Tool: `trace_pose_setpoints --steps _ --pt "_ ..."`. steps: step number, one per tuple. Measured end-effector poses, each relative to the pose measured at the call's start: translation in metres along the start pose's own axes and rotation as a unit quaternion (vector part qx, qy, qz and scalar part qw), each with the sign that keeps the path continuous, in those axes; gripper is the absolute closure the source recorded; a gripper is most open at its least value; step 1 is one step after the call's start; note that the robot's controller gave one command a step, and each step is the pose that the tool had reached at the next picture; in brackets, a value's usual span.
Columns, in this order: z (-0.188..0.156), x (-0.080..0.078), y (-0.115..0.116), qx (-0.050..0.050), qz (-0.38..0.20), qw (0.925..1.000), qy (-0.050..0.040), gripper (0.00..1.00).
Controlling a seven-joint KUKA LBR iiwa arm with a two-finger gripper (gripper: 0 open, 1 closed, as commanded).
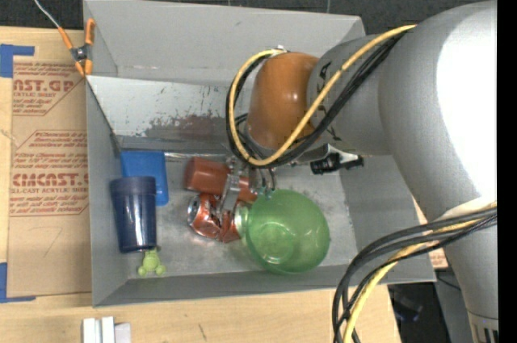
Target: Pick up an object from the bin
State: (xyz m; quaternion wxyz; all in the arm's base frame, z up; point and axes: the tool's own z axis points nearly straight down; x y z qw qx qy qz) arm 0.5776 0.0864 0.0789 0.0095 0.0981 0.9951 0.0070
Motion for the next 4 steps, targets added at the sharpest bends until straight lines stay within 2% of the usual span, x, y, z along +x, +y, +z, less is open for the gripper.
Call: trace_pose_setpoints --steps 1,2,4 --pt "-0.016 0.002 0.0 0.001 -0.001 1.0 0.0022 1.0" --pt "-0.032 0.0 0.001 0.0 -0.001 1.0 -0.0005 1.0" --pt "-0.042 -0.001 0.001 -0.001 -0.001 1.0 -0.0014 1.0"
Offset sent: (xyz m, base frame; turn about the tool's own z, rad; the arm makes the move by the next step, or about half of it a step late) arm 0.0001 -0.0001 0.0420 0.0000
